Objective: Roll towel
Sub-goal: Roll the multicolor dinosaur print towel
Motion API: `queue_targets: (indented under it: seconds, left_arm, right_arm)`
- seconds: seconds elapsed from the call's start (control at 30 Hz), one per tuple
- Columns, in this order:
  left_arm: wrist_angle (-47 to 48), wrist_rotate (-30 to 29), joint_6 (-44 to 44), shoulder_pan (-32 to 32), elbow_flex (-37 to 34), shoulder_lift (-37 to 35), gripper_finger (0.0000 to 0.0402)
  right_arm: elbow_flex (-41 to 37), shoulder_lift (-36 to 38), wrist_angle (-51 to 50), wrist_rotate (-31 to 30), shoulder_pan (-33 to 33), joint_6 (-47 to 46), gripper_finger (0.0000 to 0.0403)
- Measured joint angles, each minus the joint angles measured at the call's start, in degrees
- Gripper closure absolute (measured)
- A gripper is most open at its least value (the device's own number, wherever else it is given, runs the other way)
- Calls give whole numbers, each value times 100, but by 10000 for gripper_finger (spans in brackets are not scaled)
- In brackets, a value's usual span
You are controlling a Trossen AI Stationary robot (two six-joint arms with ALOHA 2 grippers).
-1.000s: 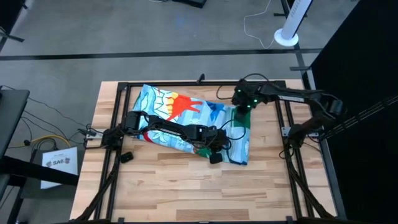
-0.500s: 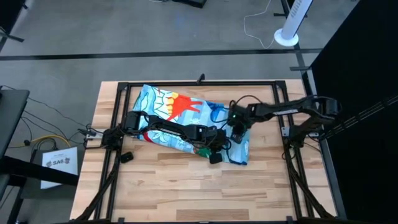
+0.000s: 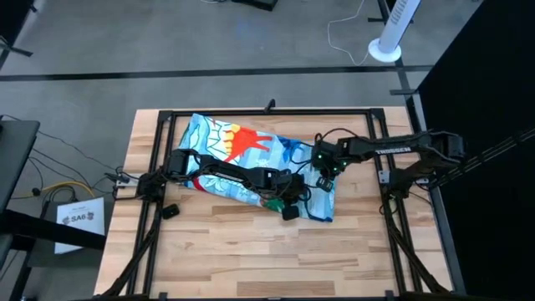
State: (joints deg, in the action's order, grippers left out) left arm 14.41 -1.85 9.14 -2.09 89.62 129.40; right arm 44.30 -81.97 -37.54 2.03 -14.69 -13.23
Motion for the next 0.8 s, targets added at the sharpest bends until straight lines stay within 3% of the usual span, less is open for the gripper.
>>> queue_targets:
  seconds: [0.13, 0.43, 0.6, 0.8]
  left_arm:
    - [-2, -17, 10, 0, 0, 0, 389]
    - [6, -14, 13, -2, 0, 0, 389]
    - [13, -9, 15, -2, 0, 0, 389]
    - [21, -7, 25, 0, 0, 0, 389]
  right_arm:
    - [-438, -305, 739, -18, -13, -336, 403]
    - [-310, -461, 1934, 579, -32, -518, 403]
    - [-191, -461, 1914, 838, -44, -489, 403]
    - [-5, -106, 965, 806, -160, -371, 403]
